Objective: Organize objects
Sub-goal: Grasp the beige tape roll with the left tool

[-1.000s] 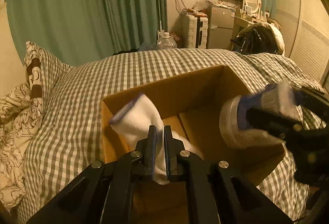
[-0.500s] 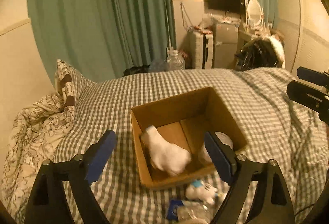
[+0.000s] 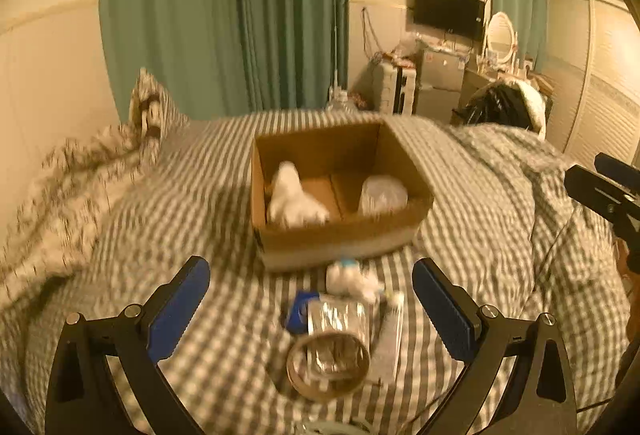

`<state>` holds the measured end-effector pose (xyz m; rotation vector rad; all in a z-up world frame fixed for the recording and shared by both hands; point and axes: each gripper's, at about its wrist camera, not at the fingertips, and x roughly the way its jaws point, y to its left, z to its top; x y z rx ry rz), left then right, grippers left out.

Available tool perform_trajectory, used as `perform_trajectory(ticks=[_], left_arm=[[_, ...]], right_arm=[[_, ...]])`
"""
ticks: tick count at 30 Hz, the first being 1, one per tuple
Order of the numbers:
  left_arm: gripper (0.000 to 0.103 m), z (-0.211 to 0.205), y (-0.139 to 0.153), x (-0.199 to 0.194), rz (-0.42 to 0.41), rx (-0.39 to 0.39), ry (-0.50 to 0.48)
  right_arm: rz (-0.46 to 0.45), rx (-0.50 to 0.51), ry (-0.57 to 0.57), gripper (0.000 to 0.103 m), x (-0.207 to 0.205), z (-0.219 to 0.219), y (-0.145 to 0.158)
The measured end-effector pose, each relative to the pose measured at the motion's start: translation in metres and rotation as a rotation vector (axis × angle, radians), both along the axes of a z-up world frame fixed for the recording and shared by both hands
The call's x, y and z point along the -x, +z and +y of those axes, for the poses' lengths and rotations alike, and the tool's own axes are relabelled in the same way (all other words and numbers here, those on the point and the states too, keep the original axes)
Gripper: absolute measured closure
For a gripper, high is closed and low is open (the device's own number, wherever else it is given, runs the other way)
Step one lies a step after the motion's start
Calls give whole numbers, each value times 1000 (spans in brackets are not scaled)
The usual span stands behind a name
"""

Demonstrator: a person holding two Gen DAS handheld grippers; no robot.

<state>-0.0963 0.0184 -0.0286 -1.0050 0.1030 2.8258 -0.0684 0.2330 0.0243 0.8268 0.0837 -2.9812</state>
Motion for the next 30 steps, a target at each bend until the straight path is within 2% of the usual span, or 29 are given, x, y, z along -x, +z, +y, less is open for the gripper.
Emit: perform_trajectory(ticks=[4,7,12,16,20,21,22,26,30], left_arm=[[0,3,-44,-6,-45,23,41],[0,12,-75,-6,-77,81,37],[0,26,-111,-1,-140,95,-7],[0,25,-132,6,-177,118,-5],[4,13,-141,12,-218,44,-14],[14,12,-143,13,-232,23,-31],[19,12,-144,13,-243,6,-48],[20,10,-135,8,-222,-6,-68],[20,-5,-113,6,-160,-1,-19]], right_arm=[[-59,1,-50,1,8,-6,-53],[-120,-17,-37,1,15,-10,-90],[-181,-14,-22,1,25,-13,-124],[-205,3,-28,1,29,-9,-136],[-223,21,-45,1,31,-6,-142],[-229,22,-49,1,32,-7,-144],[-234,22,-52,1,34,-7,-144],[-257,12,-42,1,39,-19,-147],[-283,-13,-10,1,45,-39,-153]])
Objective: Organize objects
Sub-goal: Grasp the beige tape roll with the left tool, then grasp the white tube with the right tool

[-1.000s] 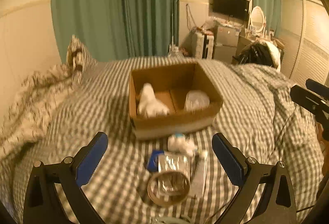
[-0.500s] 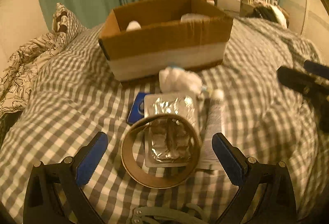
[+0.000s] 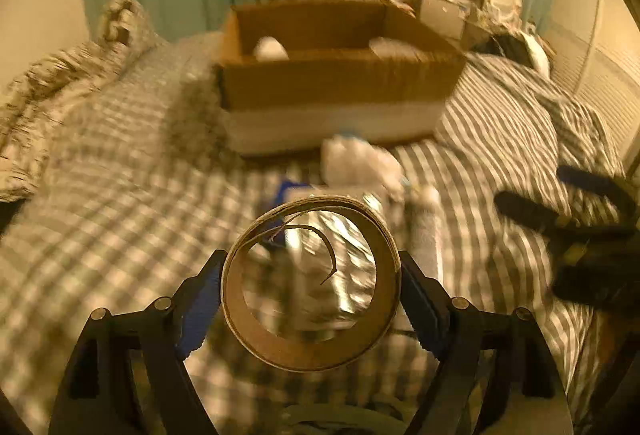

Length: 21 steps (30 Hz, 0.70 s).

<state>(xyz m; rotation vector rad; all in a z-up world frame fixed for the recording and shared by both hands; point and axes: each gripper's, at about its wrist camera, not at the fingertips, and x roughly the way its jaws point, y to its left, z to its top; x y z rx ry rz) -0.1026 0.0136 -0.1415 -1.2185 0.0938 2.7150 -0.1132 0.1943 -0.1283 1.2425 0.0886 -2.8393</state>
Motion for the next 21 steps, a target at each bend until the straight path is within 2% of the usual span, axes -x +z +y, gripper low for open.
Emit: perform_trajectory(ticks=[5,7,11,13,15,21], left_arm=[[20,-19,8,3,20,35,49],[20,-25,6,6,6,22,55],[20,-31,4,7,-2,14,60],[20,-34,3,7,-6,9,64],[20,-36,2,7,-11,3,69],[20,-36,4,6,-3,10,71]], right_arm=[[-64,-14,51,5,12,-30,-20],[-97,-23,65,14,19,-41,-32],[-150,-32,92,27,28,-57,-51],[-187,-27,101,38,33,-61,-63],[-192,-47,99,45,32,-63,-67],[-160,-47,126,81,20,-61,-56]])
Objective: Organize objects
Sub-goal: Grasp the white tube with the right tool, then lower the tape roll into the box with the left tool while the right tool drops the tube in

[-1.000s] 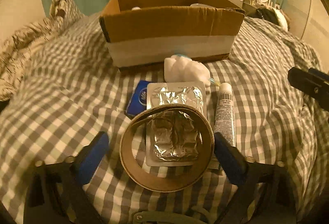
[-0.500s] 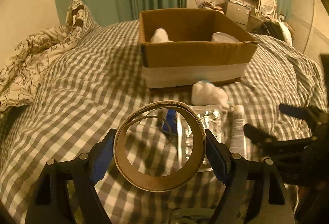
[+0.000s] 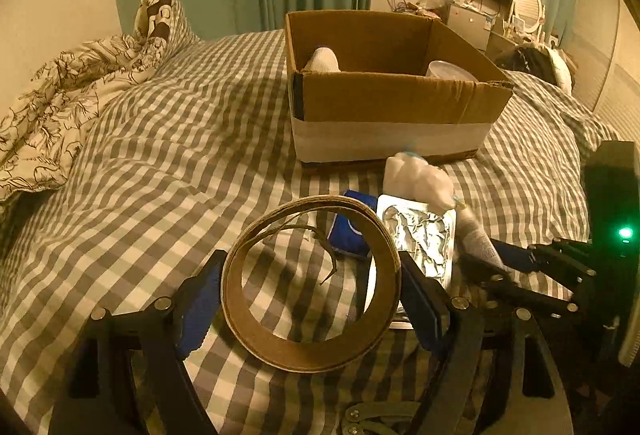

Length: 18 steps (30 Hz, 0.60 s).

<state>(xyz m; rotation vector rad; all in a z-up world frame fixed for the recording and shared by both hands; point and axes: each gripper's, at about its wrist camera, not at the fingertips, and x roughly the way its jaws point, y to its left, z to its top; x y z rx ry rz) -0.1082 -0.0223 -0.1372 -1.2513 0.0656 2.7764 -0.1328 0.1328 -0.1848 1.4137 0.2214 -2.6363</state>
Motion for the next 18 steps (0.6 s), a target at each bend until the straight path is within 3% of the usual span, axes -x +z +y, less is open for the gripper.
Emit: perform_trajectory(ticks=[8,18], left_arm=[[20,11,23,-15,43,28,-12],[20,36,102,-18,186,-3,-64]], right_arm=[[92,19,33,85,-27,4,41],[300,47,73,85,-47,20,143]])
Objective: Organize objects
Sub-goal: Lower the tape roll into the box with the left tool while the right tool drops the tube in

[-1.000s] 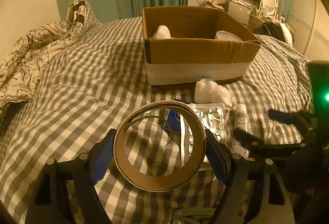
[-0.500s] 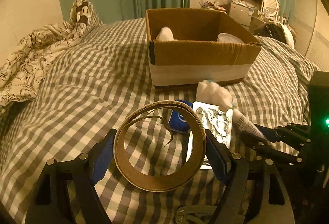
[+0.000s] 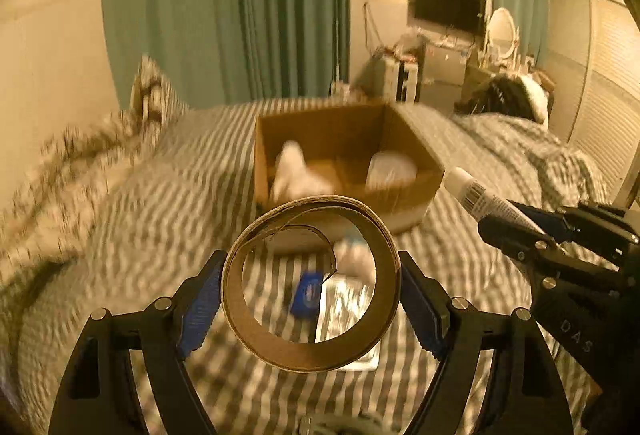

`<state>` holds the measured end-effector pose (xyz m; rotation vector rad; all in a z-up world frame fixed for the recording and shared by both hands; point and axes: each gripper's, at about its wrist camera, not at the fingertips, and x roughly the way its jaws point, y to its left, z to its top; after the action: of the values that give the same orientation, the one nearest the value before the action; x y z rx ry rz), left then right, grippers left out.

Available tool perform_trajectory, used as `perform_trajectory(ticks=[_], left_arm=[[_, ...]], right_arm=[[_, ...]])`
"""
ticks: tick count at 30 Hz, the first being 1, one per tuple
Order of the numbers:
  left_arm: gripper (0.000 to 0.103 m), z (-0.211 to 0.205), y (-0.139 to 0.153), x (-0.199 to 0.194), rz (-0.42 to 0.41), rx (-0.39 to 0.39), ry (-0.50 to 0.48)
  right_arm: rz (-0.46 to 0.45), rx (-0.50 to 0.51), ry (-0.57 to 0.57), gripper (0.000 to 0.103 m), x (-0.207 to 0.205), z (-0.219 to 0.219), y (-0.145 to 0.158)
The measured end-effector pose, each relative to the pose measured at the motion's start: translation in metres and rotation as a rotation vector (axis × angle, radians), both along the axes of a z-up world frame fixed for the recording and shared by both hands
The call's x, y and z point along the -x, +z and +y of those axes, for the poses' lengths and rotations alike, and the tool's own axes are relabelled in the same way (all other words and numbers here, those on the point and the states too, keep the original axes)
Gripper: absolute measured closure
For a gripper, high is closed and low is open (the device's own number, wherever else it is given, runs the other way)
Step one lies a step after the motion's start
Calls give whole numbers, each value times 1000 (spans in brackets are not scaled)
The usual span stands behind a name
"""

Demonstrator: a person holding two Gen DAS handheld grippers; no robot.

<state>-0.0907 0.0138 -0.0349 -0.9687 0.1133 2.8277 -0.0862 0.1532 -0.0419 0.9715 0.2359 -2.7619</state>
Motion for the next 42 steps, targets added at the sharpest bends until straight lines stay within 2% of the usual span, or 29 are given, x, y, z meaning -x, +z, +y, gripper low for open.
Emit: perform_trajectory(ticks=[2,5,8,15,21,28,33,38,39,41,42], left_arm=[[20,5,21,8,31,-11,-21],[20,12,45,21,89,14,-23],[20,16,64,40,112,-2,-35],[20,18,73,104,126,28,-16],[20,25,49,156,100,76,-14],[20,32,-5,199,14,98,-31],[20,30,-31,214,-32,93,-38],[17,25,-34,216,-44,69,-13],[16,23,-32,214,-49,60,-10],[7,20,-22,208,-43,50,8],[3,18,-15,202,-23,53,29]], right_arm=[[44,-1,3,85,2,4,22],[93,6,6,85,13,11,50],[128,21,17,85,27,15,72],[155,45,25,85,85,21,93],[115,46,26,85,149,18,73],[23,45,11,85,209,17,20],[-18,55,-3,85,227,24,-10],[-7,79,-1,84,223,31,-8],[1,81,-2,82,220,32,-4],[19,80,-17,61,211,35,6],[32,85,-28,42,204,38,14]])
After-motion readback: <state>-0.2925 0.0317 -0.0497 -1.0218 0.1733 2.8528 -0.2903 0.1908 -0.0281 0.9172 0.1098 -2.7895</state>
